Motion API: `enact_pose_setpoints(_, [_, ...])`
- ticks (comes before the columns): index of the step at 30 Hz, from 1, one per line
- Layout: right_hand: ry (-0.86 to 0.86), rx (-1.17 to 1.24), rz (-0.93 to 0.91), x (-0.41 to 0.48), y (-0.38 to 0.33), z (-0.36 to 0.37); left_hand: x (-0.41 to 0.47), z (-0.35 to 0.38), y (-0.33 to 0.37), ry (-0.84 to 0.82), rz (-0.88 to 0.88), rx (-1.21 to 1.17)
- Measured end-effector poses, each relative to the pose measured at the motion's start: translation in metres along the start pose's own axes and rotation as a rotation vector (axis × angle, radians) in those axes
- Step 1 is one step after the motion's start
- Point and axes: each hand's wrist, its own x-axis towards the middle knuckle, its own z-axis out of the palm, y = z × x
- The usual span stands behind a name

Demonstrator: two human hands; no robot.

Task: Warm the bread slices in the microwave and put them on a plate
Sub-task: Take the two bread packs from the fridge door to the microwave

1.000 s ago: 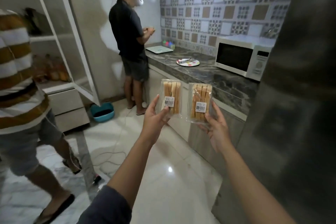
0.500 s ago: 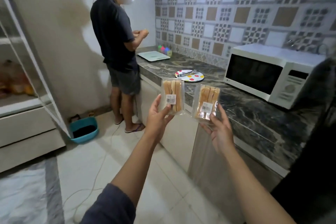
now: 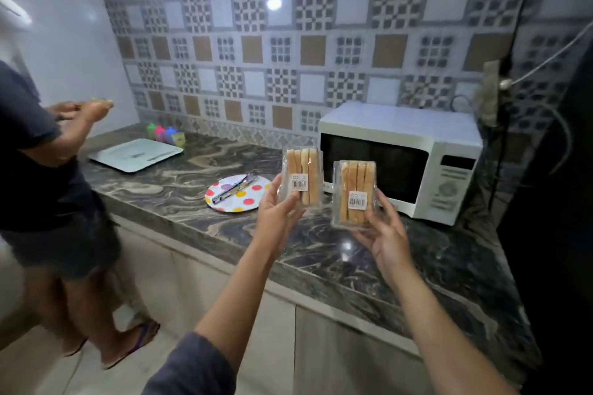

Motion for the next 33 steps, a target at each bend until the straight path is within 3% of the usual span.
enact_pose_setpoints(4, [0.118, -0.01, -0.072, 0.08, -0.02, -0.02, 0.085, 0.036, -0.026, -0.083, -0.023, 0.025])
enact_pose_setpoints(11, [0.176, -0.01, -0.176, 0.214, -0.087, -0.045, 0.233, 0.113, -0.049, -0.201, -0.04, 0.01])
enact_pose_setpoints(25, [0.361, -0.279, -0.022, 0.368, -0.133, -0.065, 0.393, 0.19, -0.076, -0.191, -0.192, 0.337])
enact_pose_setpoints(33, [0.474, -0.864, -0.1, 0.391, -0.12, -0.076, 0.418, 0.189, -0.089, -0.167, -0.059, 0.687])
